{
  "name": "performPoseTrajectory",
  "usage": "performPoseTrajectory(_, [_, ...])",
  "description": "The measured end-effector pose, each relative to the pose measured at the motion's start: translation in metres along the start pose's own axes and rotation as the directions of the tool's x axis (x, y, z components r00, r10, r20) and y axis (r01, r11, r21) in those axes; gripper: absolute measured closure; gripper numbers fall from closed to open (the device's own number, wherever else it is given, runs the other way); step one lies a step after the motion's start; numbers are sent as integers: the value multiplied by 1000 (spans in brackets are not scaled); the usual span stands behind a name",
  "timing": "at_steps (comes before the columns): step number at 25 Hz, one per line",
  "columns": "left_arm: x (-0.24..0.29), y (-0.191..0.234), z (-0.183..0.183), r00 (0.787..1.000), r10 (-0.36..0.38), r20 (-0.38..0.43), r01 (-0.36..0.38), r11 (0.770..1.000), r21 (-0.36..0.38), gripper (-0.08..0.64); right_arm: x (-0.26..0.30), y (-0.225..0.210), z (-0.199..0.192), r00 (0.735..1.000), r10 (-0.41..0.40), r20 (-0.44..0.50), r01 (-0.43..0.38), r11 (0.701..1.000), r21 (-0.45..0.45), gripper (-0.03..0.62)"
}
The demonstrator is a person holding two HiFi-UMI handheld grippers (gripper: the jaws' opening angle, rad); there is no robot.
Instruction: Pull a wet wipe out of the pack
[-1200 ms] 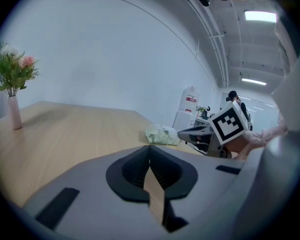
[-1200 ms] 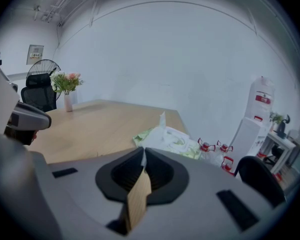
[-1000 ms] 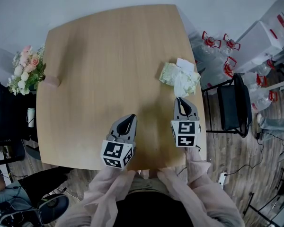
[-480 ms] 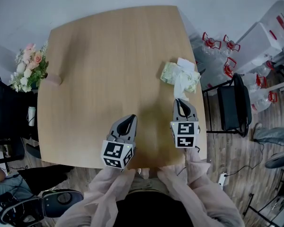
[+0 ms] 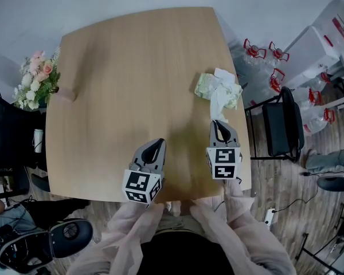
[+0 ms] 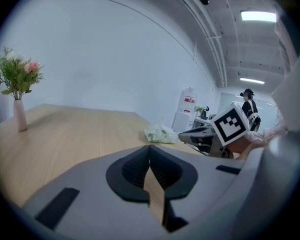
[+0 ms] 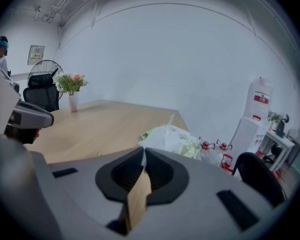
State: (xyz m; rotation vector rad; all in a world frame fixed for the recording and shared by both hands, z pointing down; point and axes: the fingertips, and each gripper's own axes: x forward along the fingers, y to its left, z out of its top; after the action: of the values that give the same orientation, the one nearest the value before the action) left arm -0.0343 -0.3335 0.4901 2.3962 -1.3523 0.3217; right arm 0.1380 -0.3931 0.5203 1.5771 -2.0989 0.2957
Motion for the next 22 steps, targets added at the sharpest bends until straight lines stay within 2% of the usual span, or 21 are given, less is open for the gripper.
performPoseTrajectory(22, [-43,-19,3,999,-27,43,26,999,29,548,-52,21,0,999,-29,28,29,1000,-1,574])
